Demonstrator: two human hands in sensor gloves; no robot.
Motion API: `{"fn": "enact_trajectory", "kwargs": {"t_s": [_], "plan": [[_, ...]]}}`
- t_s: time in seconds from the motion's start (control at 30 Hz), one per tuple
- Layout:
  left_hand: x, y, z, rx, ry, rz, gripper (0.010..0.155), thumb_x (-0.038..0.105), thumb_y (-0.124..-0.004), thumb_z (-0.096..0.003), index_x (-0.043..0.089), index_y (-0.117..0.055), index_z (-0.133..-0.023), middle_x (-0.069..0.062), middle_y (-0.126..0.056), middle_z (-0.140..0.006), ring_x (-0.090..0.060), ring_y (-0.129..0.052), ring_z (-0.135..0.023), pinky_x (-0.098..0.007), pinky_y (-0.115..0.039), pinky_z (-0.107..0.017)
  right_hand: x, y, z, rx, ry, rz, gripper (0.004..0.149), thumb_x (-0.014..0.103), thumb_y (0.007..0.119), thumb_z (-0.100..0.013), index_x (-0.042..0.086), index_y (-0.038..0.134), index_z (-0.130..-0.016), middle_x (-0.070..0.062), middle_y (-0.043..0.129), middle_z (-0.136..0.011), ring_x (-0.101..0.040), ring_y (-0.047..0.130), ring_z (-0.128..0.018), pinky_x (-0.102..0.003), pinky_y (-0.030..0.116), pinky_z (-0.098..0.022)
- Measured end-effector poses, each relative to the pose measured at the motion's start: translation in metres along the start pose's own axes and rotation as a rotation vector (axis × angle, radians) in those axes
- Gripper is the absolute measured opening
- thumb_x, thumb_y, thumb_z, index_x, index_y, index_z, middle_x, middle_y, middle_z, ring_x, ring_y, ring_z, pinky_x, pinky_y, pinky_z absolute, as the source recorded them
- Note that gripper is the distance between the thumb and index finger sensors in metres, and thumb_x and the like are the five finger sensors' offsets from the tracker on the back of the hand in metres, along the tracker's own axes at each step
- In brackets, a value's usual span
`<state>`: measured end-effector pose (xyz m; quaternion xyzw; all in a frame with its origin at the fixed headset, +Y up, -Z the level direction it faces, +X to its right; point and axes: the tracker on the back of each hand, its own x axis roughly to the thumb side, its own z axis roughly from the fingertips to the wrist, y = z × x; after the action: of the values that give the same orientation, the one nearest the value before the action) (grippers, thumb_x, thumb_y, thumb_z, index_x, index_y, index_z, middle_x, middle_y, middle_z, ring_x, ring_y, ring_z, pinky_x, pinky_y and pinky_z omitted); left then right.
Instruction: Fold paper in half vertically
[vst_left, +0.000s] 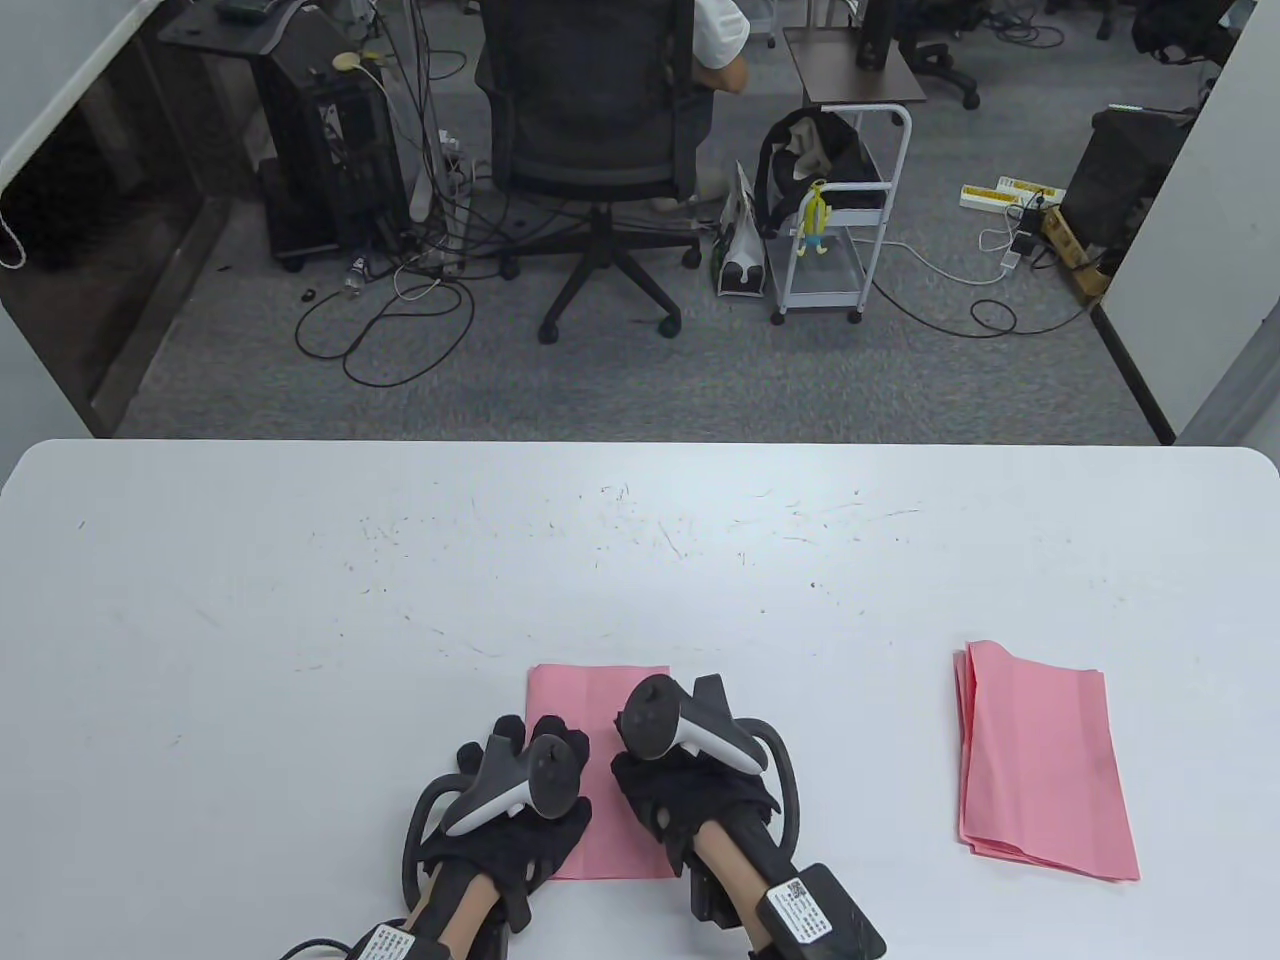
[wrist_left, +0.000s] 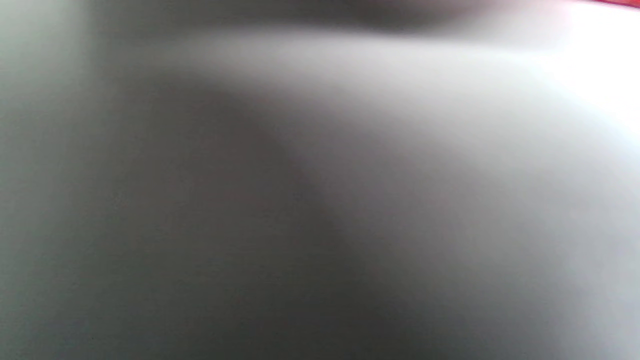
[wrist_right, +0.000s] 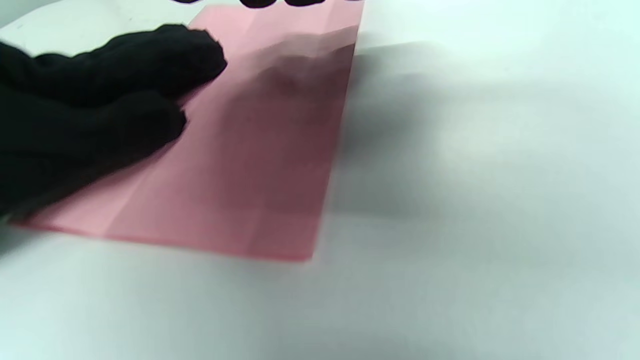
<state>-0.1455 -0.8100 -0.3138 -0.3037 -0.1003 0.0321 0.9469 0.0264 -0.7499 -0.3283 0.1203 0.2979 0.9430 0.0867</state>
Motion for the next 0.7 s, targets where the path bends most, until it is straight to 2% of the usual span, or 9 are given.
{"fn": "enact_trajectory", "kwargs": {"t_s": [0.13, 0.2, 0.23, 0.7], "plan": [[0.000, 0.000, 0.000, 0.000, 0.000, 0.000, 0.074, 0.062, -0.037, -0.0540, 0.038, 0.001, -0.113, 0.008, 0.009, -0.121, -0.038, 0.008, -0.110, -0.067, -0.006, -0.077, 0.001, 0.016, -0.003, 0.046, 0.011, 0.033, 0.058, 0.045, 0.063, -0.052, 0.024, 0.054, -0.105, -0.007, 0.053, -0.113, -0.035, 0.054, -0.103, -0.056, 0.050, -0.075], [0.000, 0.000, 0.000, 0.000, 0.000, 0.000, 0.074, 0.062, -0.037, -0.0540, 0.038, 0.001, -0.113, 0.008, 0.009, -0.121, -0.038, 0.009, -0.110, -0.067, -0.006, -0.077, 0.000, 0.022, -0.004, 0.046, 0.023, 0.046, 0.057, 0.045, 0.062, -0.052, 0.025, 0.051, -0.105, -0.004, 0.047, -0.112, -0.033, 0.049, -0.103, -0.055, 0.048, -0.075], [0.000, 0.000, 0.000, 0.000, 0.000, 0.000, 0.074, 0.063, -0.037, -0.0540, 0.038, 0.001, -0.113, 0.008, 0.009, -0.121, -0.038, 0.009, -0.110, -0.067, -0.006, -0.077, 0.000, 0.021, -0.004, 0.021, 0.024, 0.054, 0.057, 0.045, 0.063, -0.052, 0.026, 0.052, -0.105, -0.004, 0.049, -0.112, -0.032, 0.050, -0.103, -0.055, 0.049, -0.075], [0.000, 0.000, 0.000, -0.001, 0.000, 0.001, 0.074, 0.063, -0.037, -0.0539, 0.038, 0.001, -0.113, 0.009, 0.009, -0.121, -0.038, 0.009, -0.110, -0.067, -0.006, -0.077, -0.001, 0.023, -0.002, 0.028, 0.006, 0.042, 0.056, 0.044, 0.063, -0.052, 0.024, 0.055, -0.104, -0.004, 0.052, -0.110, -0.031, 0.052, -0.101, -0.054, 0.050, -0.075]]}}
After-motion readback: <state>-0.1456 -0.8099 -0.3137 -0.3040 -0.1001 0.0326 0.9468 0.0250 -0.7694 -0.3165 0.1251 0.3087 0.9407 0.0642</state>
